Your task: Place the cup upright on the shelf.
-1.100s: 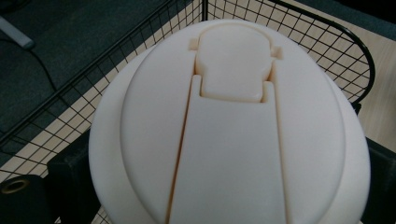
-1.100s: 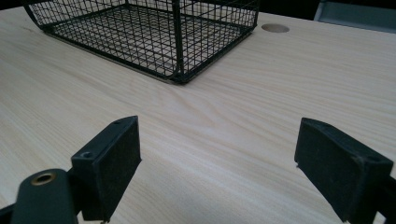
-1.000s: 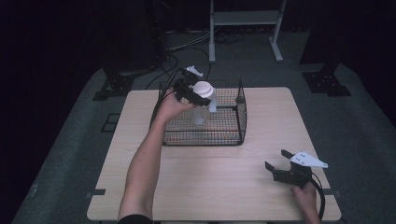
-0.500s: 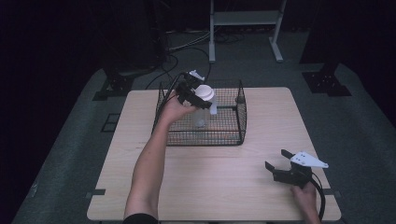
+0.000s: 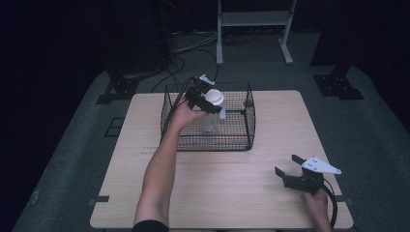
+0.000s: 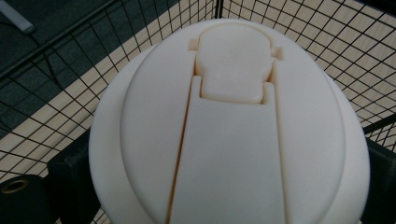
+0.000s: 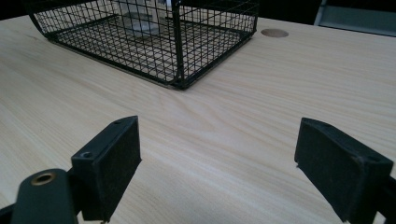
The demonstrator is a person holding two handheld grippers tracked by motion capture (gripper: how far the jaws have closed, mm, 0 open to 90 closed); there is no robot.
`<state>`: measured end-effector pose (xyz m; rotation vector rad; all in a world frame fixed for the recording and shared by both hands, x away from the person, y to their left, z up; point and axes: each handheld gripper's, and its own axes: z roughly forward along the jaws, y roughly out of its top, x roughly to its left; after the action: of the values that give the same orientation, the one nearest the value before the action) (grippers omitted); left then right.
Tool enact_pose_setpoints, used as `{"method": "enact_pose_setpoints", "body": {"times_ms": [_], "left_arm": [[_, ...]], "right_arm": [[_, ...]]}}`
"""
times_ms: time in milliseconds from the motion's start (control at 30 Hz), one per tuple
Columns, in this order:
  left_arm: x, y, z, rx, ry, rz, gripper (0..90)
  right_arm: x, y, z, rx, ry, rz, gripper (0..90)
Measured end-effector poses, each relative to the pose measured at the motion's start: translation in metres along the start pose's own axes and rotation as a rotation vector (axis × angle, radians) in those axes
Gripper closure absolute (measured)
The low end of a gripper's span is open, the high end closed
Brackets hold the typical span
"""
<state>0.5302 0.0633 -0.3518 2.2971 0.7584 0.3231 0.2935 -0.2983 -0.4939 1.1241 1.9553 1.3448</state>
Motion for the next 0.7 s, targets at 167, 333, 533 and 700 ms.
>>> {"method": "enact_pose_setpoints", "body": {"times_ms": [167,333,533,700], "left_arm": [[-0.001,-0.004,0.004,-0.006,-0.006,0.005,5.1],[0.001,-0.009,-0.001,0.005,-0.015,0.002,5.0],[-0.002,-0.012,-0.005,0.01,-0.012,0.034,4.7],[-0.001,-0.013,-0.006,0.009,-0.01,0.029,4.6]], "right_arm": [[0.0,0.0,0.0,-0.004,0.001,0.002,13.5],[0.0,0.0,0.0,-0.002,0.001,-0.002,13.5],[0.0,0.0,0.0,0.0,-0.001,-0.007,13.5],[0.0,0.0,0.0,0.001,-0.001,-0.006,13.5]]}}
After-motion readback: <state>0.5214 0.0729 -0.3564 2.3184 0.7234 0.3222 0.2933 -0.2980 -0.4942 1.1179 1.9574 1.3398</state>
